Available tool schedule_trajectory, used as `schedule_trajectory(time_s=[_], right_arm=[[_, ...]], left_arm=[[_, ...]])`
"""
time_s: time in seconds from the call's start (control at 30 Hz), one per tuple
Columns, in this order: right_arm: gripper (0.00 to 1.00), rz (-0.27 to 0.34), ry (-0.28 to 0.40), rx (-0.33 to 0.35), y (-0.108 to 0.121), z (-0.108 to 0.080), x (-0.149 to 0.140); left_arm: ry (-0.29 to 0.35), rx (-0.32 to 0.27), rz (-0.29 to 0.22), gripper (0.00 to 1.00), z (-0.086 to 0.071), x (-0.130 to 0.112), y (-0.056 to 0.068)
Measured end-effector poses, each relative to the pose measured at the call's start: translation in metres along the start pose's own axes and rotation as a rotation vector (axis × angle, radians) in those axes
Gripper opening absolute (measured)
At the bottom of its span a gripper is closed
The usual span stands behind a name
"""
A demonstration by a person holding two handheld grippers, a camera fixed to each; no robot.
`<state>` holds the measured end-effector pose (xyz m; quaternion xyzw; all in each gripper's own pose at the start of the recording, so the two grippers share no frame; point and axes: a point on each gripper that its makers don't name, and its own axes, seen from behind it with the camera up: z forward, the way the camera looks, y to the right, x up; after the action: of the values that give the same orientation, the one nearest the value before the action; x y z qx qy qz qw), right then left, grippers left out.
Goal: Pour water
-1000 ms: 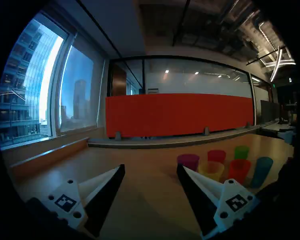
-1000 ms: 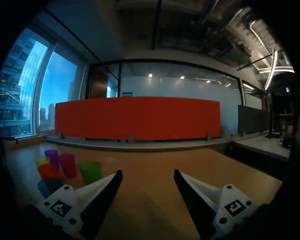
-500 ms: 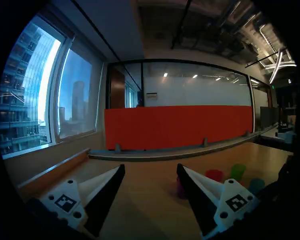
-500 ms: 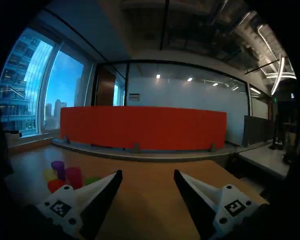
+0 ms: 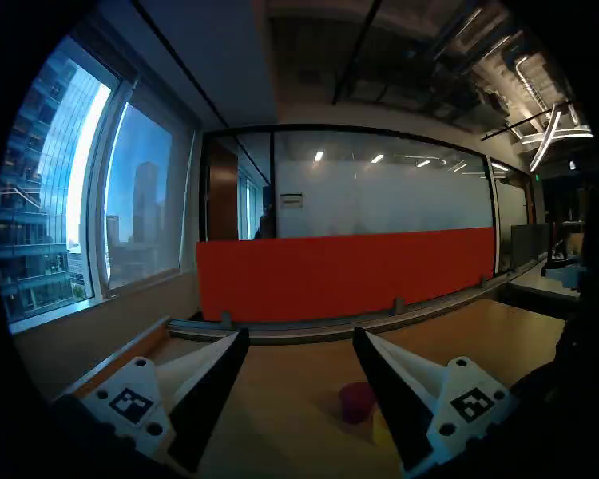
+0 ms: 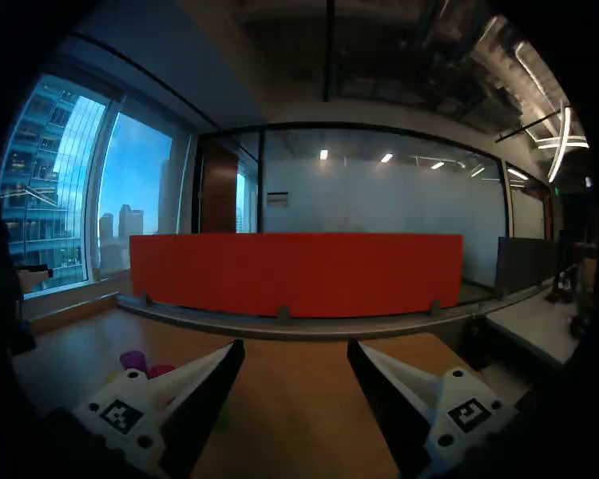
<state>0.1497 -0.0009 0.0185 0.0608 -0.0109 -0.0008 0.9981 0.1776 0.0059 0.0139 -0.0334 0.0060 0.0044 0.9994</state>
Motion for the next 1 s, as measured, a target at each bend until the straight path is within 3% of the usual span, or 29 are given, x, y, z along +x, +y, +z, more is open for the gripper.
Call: schedule_trajectory(time_s=[0.37, 0.6, 0.8, 1.0], right_arm=[[1.0, 0.008, -0.026, 0.04, 0.001, -0.002, 0.007], [1.0, -0.01, -0.016, 0.136, -0.016, -0.009, 0.018], [1.0, -0.012, -0.021, 0.229, -0.035, -0.018, 0.031], [1.0, -0.02, -0.034, 0.27, -0.041, -0.021, 0.035]], left_arm=[[-0.03, -0.117, 0.014, 0.96, 0.0, 0.005, 0.029], [-0.017, -0.221, 0.023, 0.96, -0.004, 0.019, 0.049], [-0.021, -0.292, 0.006, 0.96, -0.008, 0.028, 0.061], [-0.019, -0.338, 0.004, 0.96, -0.013, 0.031, 0.067]])
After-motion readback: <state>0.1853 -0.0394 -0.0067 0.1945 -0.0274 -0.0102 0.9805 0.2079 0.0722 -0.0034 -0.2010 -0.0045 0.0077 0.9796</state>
